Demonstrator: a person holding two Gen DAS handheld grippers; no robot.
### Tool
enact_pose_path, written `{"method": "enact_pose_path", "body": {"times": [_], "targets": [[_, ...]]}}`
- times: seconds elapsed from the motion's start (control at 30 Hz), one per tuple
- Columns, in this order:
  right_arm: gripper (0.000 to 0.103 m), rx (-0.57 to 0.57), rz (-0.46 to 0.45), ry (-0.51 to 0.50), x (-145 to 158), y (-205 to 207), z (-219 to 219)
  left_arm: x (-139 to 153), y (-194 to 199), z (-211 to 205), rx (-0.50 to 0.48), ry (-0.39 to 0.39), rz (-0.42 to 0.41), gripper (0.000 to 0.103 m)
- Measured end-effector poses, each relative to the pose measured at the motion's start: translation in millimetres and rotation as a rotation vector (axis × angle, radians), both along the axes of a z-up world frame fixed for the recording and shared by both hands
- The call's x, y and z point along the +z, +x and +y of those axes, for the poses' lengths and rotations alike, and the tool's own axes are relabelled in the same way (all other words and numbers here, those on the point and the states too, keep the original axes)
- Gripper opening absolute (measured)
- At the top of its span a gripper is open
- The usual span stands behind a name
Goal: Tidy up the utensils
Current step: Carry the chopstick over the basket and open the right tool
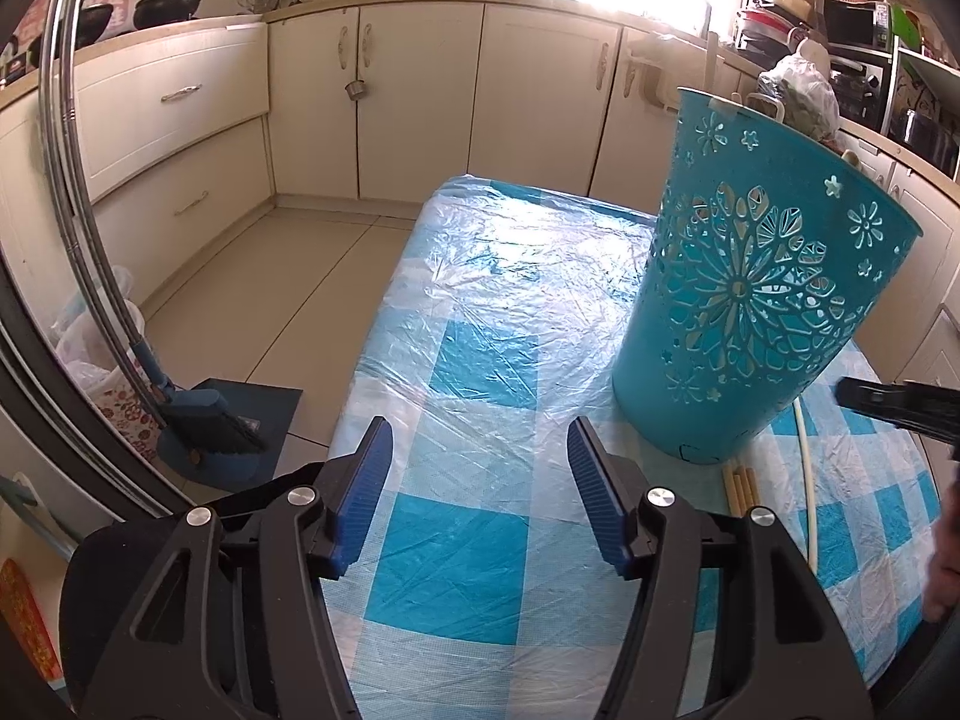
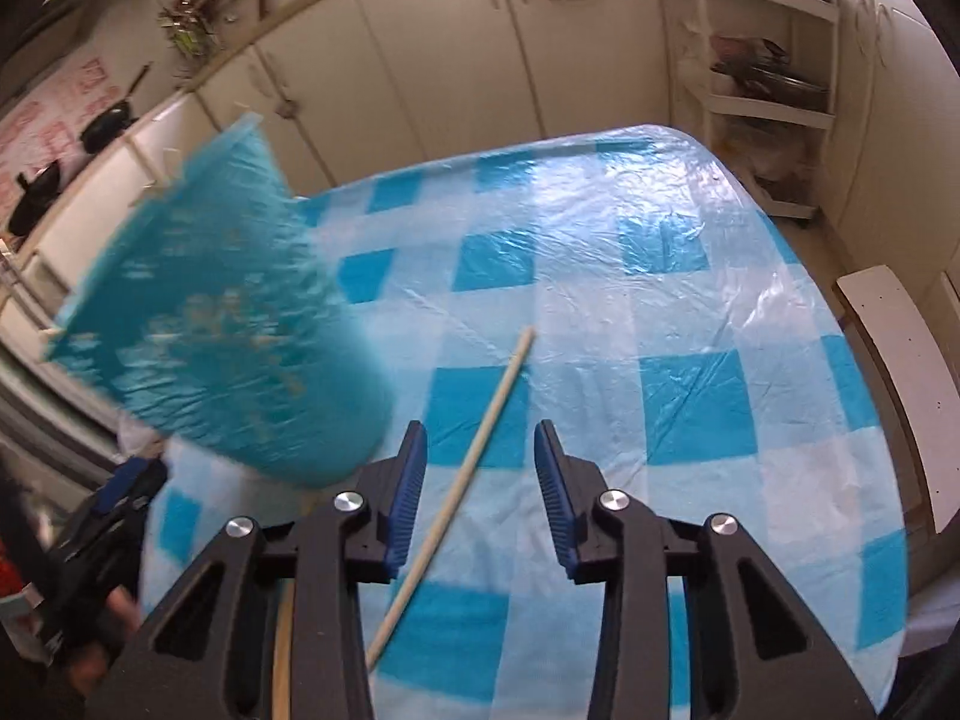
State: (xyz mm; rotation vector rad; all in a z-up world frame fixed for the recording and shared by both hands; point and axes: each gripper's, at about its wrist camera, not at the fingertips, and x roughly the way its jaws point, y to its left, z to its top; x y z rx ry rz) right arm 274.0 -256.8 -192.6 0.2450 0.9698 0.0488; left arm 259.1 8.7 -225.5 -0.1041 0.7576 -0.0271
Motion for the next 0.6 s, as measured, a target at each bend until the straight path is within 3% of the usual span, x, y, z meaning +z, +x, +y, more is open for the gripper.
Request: {"method": "enact_pose_path", "body": {"times": [0.1, 0.17, 0.2, 0.27, 0.4, 0.5, 0.6], "targets": [[0.038, 0.006, 0.025, -0.094, -20, 18, 11, -1, 1, 1, 0.002, -0.005, 0.006, 0.06], [0.022, 0.042, -0.003, -0.215, -25, 17, 22, -1, 1, 2, 0.003, -0.009, 0.009, 0.061], [0.015, 0.072, -0.01, -0.224, -25, 15, 24, -2, 1, 2, 0.004, -0.01, 0.011, 0.061], [0.006, 0.091, 0.0, -0.197, -24, 9, 19, -3, 3, 3, 0.003, -0.011, 0.014, 0.061], [0.006, 0.067, -0.036, -0.018, -2, -14, -8, -3, 3, 1, 0.0, -0.002, 0.017, 0.061], [0.006, 0.055, -0.155, 0.106, 46, -35, -22, -4, 3, 1, 0.003, 0.002, 0.02, 0.061], [0.006, 0.07, -0.331, 0.203, 107, -43, -20, -3, 3, -1, 0.003, 0.008, 0.022, 0.062]]}}
